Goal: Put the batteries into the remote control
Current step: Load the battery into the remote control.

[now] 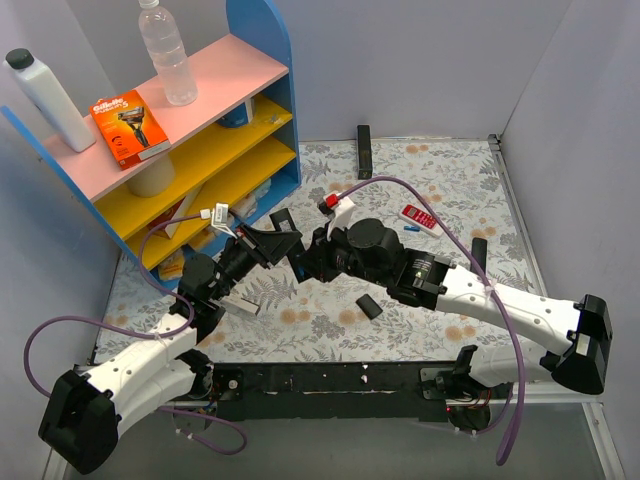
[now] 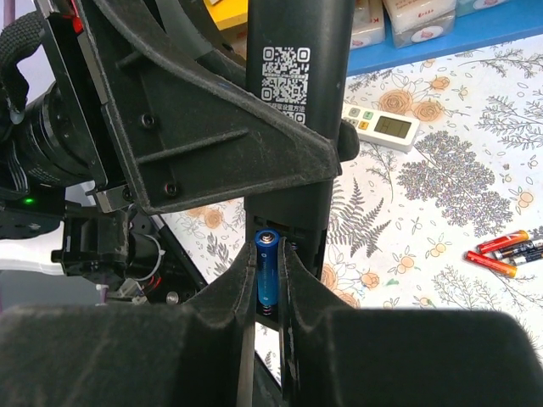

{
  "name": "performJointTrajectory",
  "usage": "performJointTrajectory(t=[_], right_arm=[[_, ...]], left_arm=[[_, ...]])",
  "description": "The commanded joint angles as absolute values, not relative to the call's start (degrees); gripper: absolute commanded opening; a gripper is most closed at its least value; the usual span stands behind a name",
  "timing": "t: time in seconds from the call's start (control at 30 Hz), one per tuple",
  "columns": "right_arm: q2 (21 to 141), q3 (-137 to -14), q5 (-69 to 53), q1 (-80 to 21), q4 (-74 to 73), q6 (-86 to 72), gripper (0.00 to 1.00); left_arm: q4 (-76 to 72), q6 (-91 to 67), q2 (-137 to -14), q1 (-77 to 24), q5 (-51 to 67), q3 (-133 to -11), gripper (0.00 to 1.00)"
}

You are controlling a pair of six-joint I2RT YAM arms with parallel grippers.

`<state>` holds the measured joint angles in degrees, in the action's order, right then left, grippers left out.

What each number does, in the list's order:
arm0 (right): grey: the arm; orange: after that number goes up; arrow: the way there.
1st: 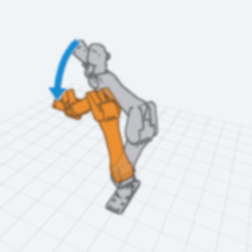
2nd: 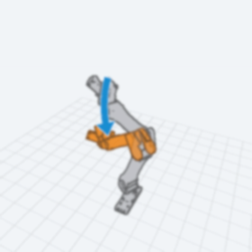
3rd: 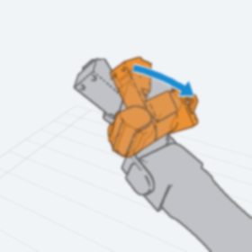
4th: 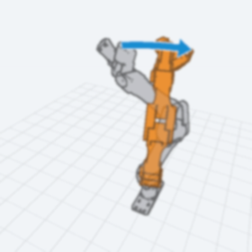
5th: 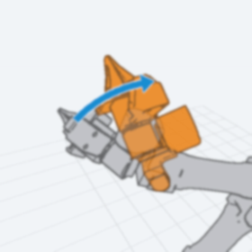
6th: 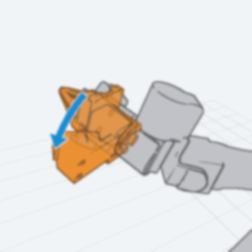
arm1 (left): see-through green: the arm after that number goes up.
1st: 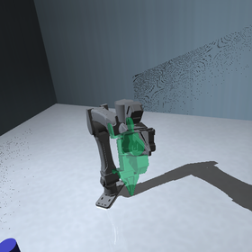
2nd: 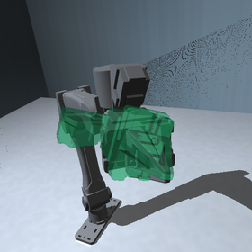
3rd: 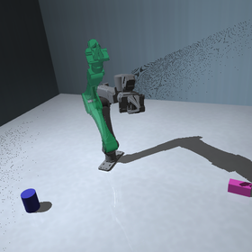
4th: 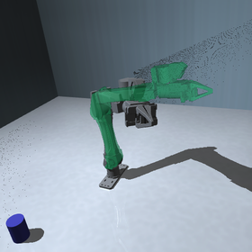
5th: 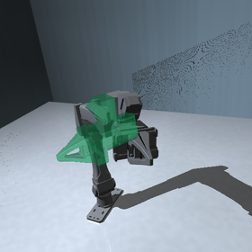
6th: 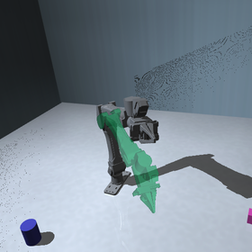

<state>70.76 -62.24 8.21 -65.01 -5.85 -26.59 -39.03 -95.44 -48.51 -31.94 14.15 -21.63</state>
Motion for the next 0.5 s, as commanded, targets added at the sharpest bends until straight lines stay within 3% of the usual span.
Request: performJointTrajectory(t=[0.0, 0.1, 0.47], right_arm=[[72.6, -64.2, 8.0, -66.0, -6.9, -25.4, 0.01], [72.7, -64.2, 8.3, -66.4, -7.6, -25.4, 0.03], [73.1, -65.5, 10.5, -66.5, -9.8, -25.6, 0.24]], left_arm=[[-43.7, -97.3, -47.1, -32.2, 14.1, -21.3, 0.00], [-45.2, -98.4, -47.3, -32.2, 14.1, -20.9, 0.00], [-49.5, -102.2, -48.7, -32.3, 14.6, -19.2, 0.00]])
